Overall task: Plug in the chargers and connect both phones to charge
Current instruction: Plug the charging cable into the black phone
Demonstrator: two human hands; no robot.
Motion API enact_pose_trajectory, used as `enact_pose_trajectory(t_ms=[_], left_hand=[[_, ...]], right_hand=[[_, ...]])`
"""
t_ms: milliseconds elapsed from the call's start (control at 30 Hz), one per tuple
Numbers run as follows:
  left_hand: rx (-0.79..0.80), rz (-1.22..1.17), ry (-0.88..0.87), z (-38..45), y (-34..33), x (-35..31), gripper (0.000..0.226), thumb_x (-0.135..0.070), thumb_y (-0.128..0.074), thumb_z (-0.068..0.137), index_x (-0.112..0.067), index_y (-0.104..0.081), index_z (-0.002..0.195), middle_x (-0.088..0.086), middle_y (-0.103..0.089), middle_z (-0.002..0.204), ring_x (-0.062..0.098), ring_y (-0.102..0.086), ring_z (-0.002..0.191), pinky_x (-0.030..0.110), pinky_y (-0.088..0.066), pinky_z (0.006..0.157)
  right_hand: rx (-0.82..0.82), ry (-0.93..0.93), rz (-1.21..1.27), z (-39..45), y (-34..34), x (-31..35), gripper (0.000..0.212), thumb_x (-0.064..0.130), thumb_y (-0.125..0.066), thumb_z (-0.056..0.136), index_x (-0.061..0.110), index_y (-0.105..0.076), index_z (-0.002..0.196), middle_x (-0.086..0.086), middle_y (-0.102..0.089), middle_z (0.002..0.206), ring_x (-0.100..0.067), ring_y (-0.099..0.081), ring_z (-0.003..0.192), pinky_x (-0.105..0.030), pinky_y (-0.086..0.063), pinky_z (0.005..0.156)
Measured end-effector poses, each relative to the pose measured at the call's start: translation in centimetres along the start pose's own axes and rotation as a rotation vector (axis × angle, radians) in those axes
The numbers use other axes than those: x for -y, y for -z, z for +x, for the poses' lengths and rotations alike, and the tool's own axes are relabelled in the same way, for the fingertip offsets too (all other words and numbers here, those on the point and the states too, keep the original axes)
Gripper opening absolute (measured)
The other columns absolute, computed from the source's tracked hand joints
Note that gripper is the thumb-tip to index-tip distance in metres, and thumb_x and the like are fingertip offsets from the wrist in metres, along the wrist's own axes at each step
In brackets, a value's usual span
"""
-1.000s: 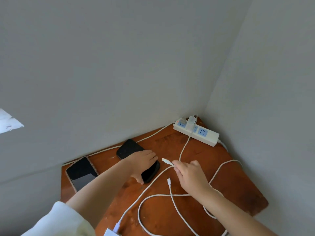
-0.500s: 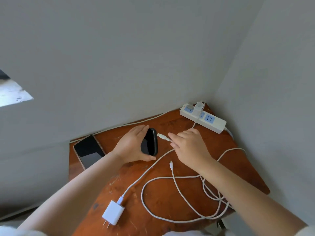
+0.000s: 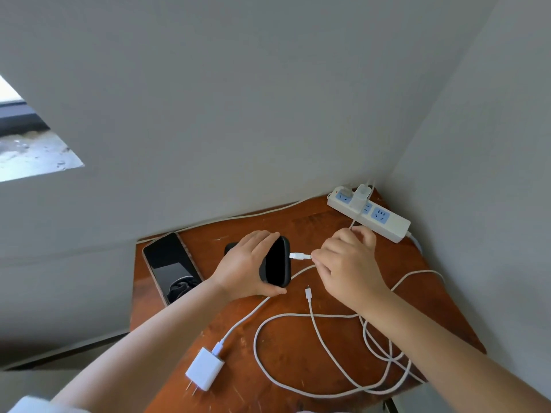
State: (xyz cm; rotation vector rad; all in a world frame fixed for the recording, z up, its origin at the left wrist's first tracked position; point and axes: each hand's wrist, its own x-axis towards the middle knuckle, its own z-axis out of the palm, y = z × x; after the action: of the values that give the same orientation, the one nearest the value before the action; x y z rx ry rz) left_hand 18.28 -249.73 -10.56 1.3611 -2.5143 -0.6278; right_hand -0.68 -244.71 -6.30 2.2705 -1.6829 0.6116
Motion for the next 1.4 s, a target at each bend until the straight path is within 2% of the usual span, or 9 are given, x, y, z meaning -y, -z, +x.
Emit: enact_pose_trajectory(t_ms=[267,333,400,533,700,767,967,1133,1400], left_hand=[[-0.001,0.003,-0.030,0.1,0.0,-0.1,0.094,-0.049,-0.077,0.061,-0.011,-0.034,0.135,0.013,-0.045,0.138,0.031,-0.037,0.129,0.039,-0.034,0.103],[0.003,0.007,-0.042,0.1,-0.1,-0.3,0.093,-0.050,-0.075,0.062,-0.011,-0.033,0.136,0.011,-0.044,0.139,0.029,-0.036,0.130,0.036,-0.033,0.103],[0.007,0.004,-0.044,0.1,-0.3,-0.4,0.093,-0.051,-0.074,0.063,-0.012,-0.031,0.137,0.010,-0.042,0.140,0.027,-0.034,0.131,0.034,-0.032,0.105],[0.020,0.022,-0.063,-0.1,-0.7,-0.6,0.093,-0.052,-0.072,0.065,-0.013,-0.029,0.138,0.007,-0.039,0.142,0.025,-0.031,0.133,0.032,-0.030,0.106],[0.032,0.034,-0.039,-0.5,-1.3,-0.6,0.094,-0.053,-0.070,0.066,-0.015,-0.025,0.139,0.006,-0.035,0.145,0.024,-0.026,0.135,0.031,-0.026,0.108],[0.028,0.028,-0.041,-0.6,-1.4,-0.8,0.093,-0.052,-0.071,0.066,-0.014,-0.026,0.139,0.006,-0.036,0.144,0.024,-0.027,0.134,0.031,-0.028,0.107],[-0.020,0.018,-0.115,-0.9,-1.3,-0.9,0.088,-0.043,-0.079,0.061,-0.004,-0.041,0.130,0.017,-0.052,0.129,0.034,-0.044,0.122,0.037,-0.040,0.097],[0.014,0.059,-0.164,-1.0,-1.3,-0.7,0.088,-0.039,-0.083,0.055,0.002,-0.047,0.123,0.023,-0.059,0.117,0.040,-0.053,0.110,0.044,-0.047,0.089],[0.072,0.076,-0.201,-0.6,-1.2,-0.3,0.089,-0.042,-0.079,0.060,-0.001,-0.041,0.129,0.020,-0.052,0.127,0.037,-0.044,0.122,0.042,-0.037,0.101]], right_hand=[[0.029,-0.002,0.020,-0.6,-0.1,0.4,0.016,0.003,-0.082,0.053,0.014,-0.071,0.057,0.000,-0.066,0.049,-0.019,-0.063,0.056,-0.033,-0.029,0.076],[0.037,-0.027,0.033,-0.5,0.0,0.6,0.018,0.005,-0.084,0.050,0.015,-0.071,0.055,0.001,-0.065,0.048,-0.017,-0.062,0.054,-0.033,-0.038,0.072],[0.052,-0.051,0.041,-0.4,0.2,0.8,0.019,0.007,-0.087,0.048,0.017,-0.071,0.054,0.003,-0.065,0.046,-0.016,-0.061,0.051,-0.031,-0.048,0.061],[0.075,-0.054,0.047,-0.7,0.2,1.2,0.019,0.010,-0.087,0.049,0.018,-0.071,0.054,0.004,-0.064,0.046,-0.015,-0.060,0.049,-0.028,-0.049,0.056],[0.075,-0.078,0.043,-1.6,-0.1,1.5,0.018,0.011,-0.087,0.051,0.017,-0.072,0.057,0.003,-0.065,0.048,-0.015,-0.060,0.050,-0.029,-0.049,0.060],[0.063,-0.076,0.032,-1.9,-0.2,1.4,0.018,0.010,-0.087,0.051,0.016,-0.072,0.059,0.002,-0.065,0.049,-0.016,-0.060,0.050,-0.029,-0.044,0.065],[0.028,-0.092,0.012,-2.1,-0.5,1.3,0.019,0.006,-0.086,0.050,0.015,-0.072,0.057,0.000,-0.064,0.050,-0.019,-0.061,0.053,-0.031,-0.027,0.072],[-0.011,-0.100,0.048,-3.1,-1.2,1.9,0.018,0.001,-0.084,0.052,0.012,-0.071,0.057,-0.001,-0.065,0.051,-0.020,-0.063,0.055,-0.032,-0.028,0.076],[-0.013,-0.092,0.096,-3.8,-1.9,1.6,0.020,0.002,-0.085,0.049,0.013,-0.072,0.060,0.001,-0.069,0.053,-0.018,-0.067,0.058,-0.033,-0.029,0.078]])
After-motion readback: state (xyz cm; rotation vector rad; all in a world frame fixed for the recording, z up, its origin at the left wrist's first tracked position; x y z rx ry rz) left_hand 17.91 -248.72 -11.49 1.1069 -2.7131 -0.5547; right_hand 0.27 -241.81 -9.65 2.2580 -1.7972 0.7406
